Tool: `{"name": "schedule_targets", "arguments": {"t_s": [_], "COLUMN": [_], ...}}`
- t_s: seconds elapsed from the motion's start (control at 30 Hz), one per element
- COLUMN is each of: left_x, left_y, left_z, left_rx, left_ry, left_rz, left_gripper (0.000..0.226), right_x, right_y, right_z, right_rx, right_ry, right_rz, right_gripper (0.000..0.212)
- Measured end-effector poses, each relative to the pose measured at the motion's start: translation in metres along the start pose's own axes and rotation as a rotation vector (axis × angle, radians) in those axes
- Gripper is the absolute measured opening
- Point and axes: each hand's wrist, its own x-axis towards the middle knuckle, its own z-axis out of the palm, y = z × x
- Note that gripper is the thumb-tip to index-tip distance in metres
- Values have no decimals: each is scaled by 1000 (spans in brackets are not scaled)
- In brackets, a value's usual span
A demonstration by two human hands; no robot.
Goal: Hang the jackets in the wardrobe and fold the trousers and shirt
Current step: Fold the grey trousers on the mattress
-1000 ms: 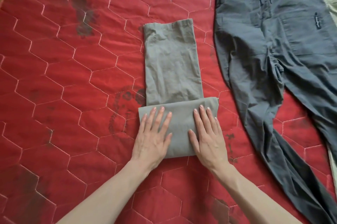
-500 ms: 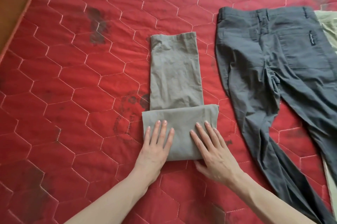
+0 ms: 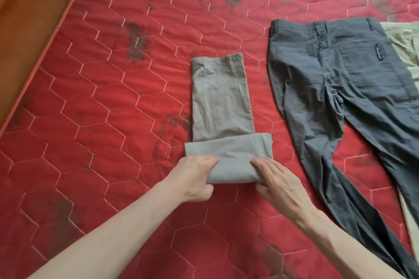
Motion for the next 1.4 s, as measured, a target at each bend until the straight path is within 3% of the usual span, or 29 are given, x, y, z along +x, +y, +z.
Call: {"name": "schedule_targets", "arguments": {"t_s": [0.1, 0.23, 0.37, 0.53, 0.67, 0.77, 0.83, 0.97, 1.03, 1.13, 1.3, 1.4], "left_x": [-14, -24, -22, -5, 13, 24, 32, 48, 51, 50, 50, 43], "left_y": [-9, -24, -35, -32, -32, -36, -42, -53, -55, -52, -46, -45], "left_z": [-17, -24, -13, -3, 5, 16, 19, 19, 21, 26, 31, 37], "left_rx": [-133, -498, -927, -1153, -1178, -1044, -969, -949, -918, -858, -825, -824], "left_ry": [18, 87, 330, 560, 532, 409, 386, 333, 330, 382, 414, 452], "left_rz": [-16, -135, -267, -377, -460, -441, -441, -476, -487, -493, -479, -456], "left_gripper": [71, 55, 27, 17, 31, 66, 83, 94, 85, 52, 46, 46], "right_x": [-5, -5, 16, 59, 73, 79, 84, 89, 86, 83, 82, 73], "right_y": [5, 7, -5, -7, 8, 25, 35, 38, 35, 32, 24, 16], "right_z": [-14, -13, -18, -14, 5, 17, 23, 34, 43, 52, 57, 59], "right_rx": [96, 294, 567, 657, 663, 632, 576, 512, 472, 437, 292, 261], "right_ry": [99, 201, 322, 330, 114, -1, -36, 31, 45, 14, 22, 116], "right_rz": [-21, 134, 413, 633, 641, 642, 626, 631, 662, 726, 769, 780], "right_gripper": [44, 47, 58, 54, 42, 51, 55, 44, 36, 31, 38, 47]}}
